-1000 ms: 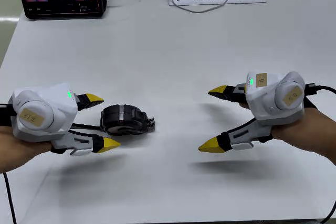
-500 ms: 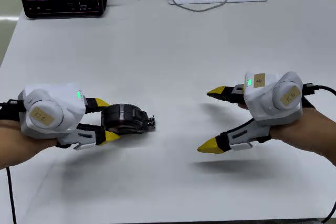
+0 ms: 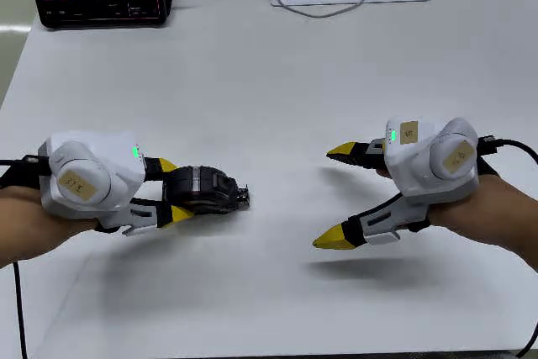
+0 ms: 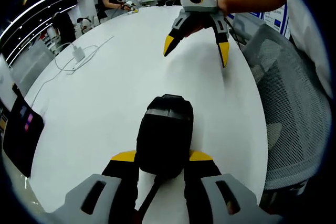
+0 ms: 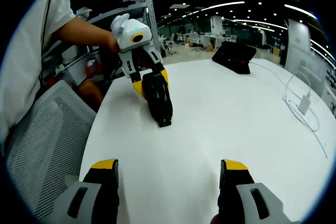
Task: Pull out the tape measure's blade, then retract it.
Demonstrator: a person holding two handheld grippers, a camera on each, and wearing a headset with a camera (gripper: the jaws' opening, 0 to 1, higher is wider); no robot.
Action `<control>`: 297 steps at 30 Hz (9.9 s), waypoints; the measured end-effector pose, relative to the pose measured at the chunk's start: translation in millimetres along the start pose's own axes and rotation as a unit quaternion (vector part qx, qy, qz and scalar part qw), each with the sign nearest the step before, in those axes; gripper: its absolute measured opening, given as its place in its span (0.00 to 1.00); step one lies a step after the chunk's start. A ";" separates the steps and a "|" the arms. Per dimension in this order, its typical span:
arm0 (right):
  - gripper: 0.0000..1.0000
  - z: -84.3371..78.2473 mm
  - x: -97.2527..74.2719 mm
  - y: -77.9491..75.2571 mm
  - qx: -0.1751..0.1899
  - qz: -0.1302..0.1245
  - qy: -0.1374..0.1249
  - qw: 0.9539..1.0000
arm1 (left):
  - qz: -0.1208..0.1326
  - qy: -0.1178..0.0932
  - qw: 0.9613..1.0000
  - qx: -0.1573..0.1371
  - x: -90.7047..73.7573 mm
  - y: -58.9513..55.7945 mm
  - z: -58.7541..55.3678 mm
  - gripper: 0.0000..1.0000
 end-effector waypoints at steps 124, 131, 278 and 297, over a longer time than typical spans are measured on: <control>0.09 25.4 79.5 -6.8 -0.089 0.062 -0.019 0.994 | -0.019 0.017 1.000 0.010 0.5 3.6 1.8 0.26; 0.09 20.8 71.9 -7.5 -0.090 0.057 -0.013 0.994 | -0.020 0.019 1.000 0.011 0.7 4.0 1.9 0.26; 0.09 -64.4 -75.6 -29.3 -0.064 0.015 0.097 0.993 | -0.017 0.026 0.999 0.019 1.5 2.0 4.1 0.26; 0.09 -70.8 -85.0 -29.5 -0.053 0.002 0.103 0.993 | -0.016 0.027 0.999 0.022 2.3 2.4 3.5 0.26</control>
Point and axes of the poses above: the centre of the closed fingertips' face, and the gripper's own axes: x roughly forward along the fingers, y roughly to its left, z roughly out of its top, the point moved 10 cm from there along -x, roughly backward along the fingers, and after that the axes turned 2 degrees about -y, right-handed, at the moved point
